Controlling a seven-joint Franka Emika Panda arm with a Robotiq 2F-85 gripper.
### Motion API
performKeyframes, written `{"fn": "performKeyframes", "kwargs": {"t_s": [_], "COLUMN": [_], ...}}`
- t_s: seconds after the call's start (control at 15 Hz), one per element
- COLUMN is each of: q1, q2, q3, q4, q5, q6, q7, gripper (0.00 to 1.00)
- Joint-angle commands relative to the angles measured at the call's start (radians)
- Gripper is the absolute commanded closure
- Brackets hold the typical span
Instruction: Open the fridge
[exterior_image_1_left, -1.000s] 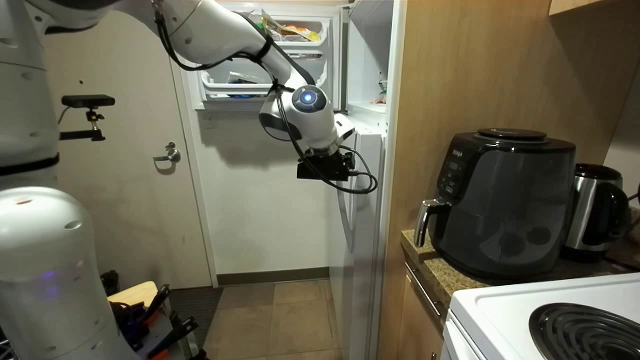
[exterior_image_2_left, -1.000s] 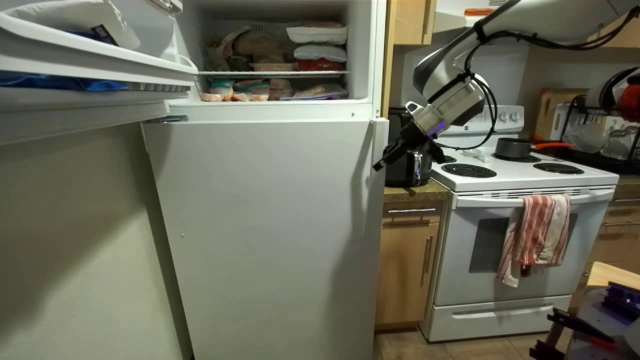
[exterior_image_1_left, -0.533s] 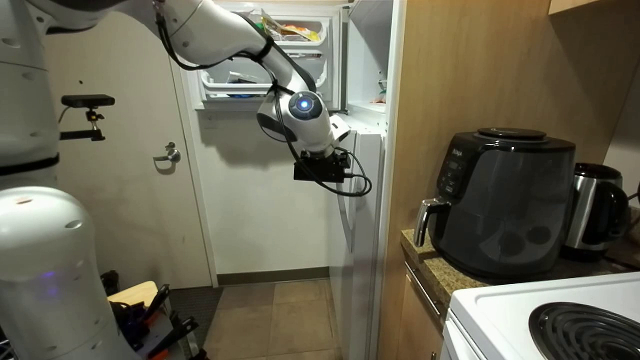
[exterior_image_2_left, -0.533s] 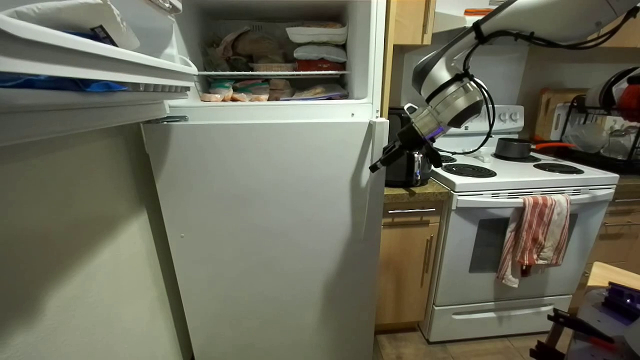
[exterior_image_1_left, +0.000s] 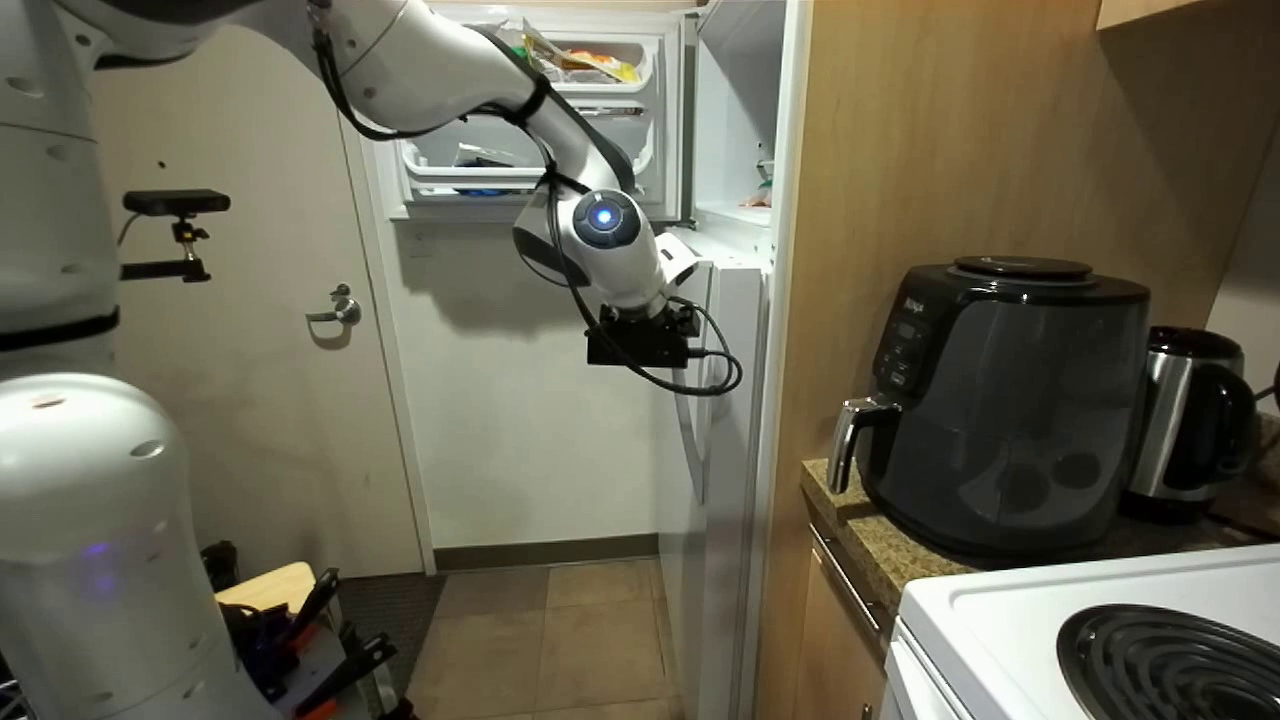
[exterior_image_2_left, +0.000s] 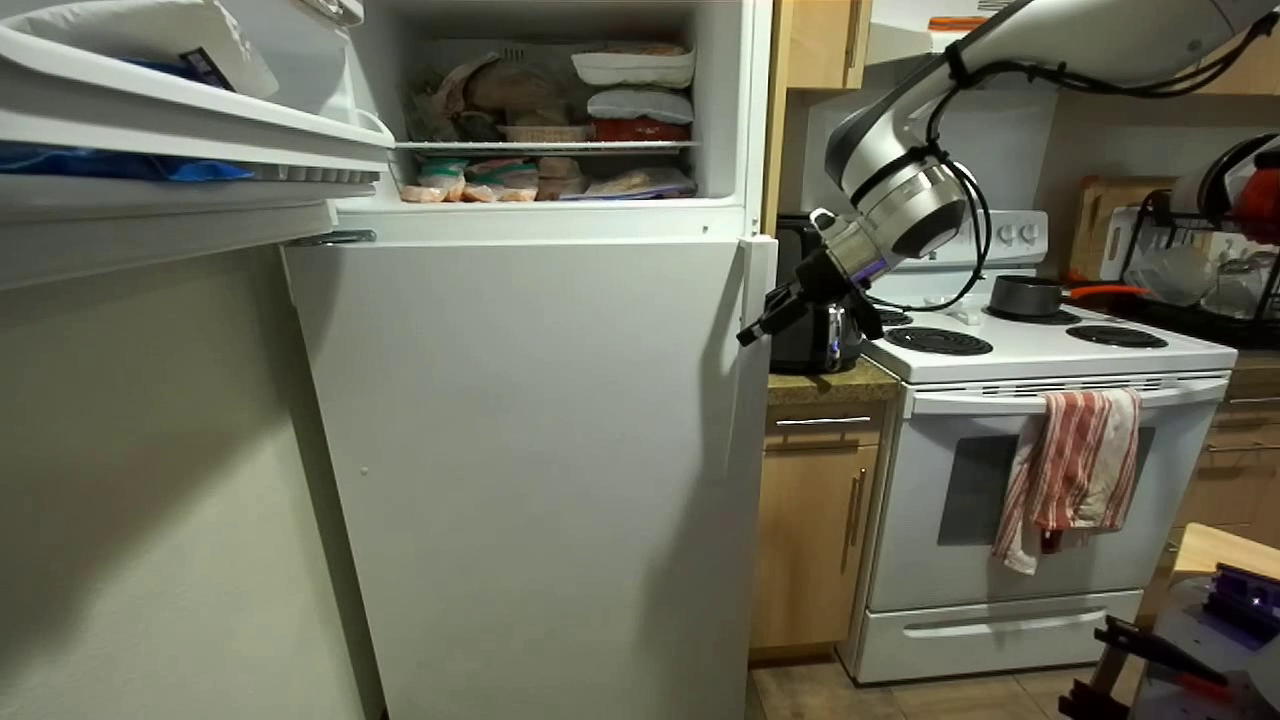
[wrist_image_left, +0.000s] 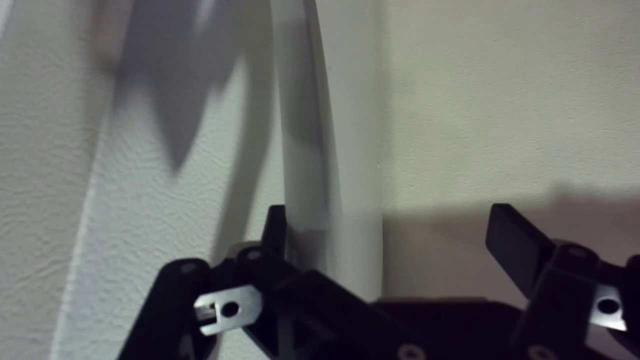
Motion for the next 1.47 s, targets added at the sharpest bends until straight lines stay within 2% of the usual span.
{"fn": "performKeyframes", "kwargs": {"t_s": [0.0, 1.13, 1.4], "q1": [0.032, 0.055, 0.074], "q2": [-0.013, -0.037, -0.053], "q3": [0.035, 0.096, 0.133], "q4": [-0.029, -0.054, -0.084], "q5": [0.047, 0.068, 0.094], "q6": [-0.014, 0.076, 0.074], "q7": [-0.053, -0.076, -0.092], "gripper": [0.00, 0.00, 0.00]}}
